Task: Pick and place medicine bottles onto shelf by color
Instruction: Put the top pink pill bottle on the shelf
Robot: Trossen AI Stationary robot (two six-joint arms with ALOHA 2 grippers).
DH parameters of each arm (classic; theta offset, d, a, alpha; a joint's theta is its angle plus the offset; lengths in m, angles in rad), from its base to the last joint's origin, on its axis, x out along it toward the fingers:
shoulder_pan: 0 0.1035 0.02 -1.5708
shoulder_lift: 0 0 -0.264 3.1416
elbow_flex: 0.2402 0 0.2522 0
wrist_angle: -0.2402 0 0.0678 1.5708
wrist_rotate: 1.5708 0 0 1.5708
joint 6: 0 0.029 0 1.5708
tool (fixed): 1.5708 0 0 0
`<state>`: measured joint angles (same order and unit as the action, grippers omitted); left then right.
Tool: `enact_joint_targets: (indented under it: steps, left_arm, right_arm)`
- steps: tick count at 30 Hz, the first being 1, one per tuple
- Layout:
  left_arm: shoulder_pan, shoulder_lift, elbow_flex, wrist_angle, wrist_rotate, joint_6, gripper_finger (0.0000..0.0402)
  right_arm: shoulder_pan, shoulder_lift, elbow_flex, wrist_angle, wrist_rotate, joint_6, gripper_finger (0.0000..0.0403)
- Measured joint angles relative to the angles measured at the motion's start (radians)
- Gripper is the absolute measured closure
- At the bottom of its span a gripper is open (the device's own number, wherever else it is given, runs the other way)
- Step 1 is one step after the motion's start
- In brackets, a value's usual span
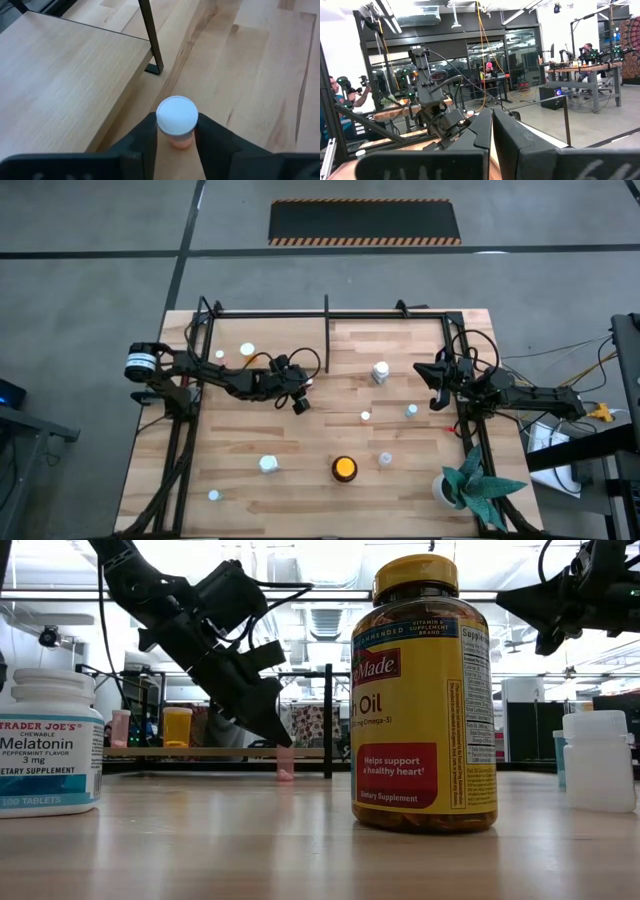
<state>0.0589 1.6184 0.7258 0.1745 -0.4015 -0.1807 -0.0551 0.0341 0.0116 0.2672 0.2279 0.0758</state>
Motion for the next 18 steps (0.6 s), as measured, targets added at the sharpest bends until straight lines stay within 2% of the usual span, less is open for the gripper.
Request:
enact_joint_targets:
  steps: [9, 15, 18]
  left_arm:
    - [-0.025, -0.025, 0.029, -0.005, 0.015, -0.023, 0.0309]
    - [-0.03, -0.142, 0.046, -0.019, 0.014, -0.022, 0.031]
    - [-0.01, -0.231, 0.047, -0.081, -0.022, -0.019, 0.031]
  right_arm:
    - [0.0, 0.0, 0.0, 0.0, 0.0, 0.0, 0.0394]
    - [0.0, 0.0, 0.0, -0.001, 0.0, 0.001, 0.0394]
    - [0.0, 0.0, 0.0, -0.001, 0.0, 0.001, 0.0394]
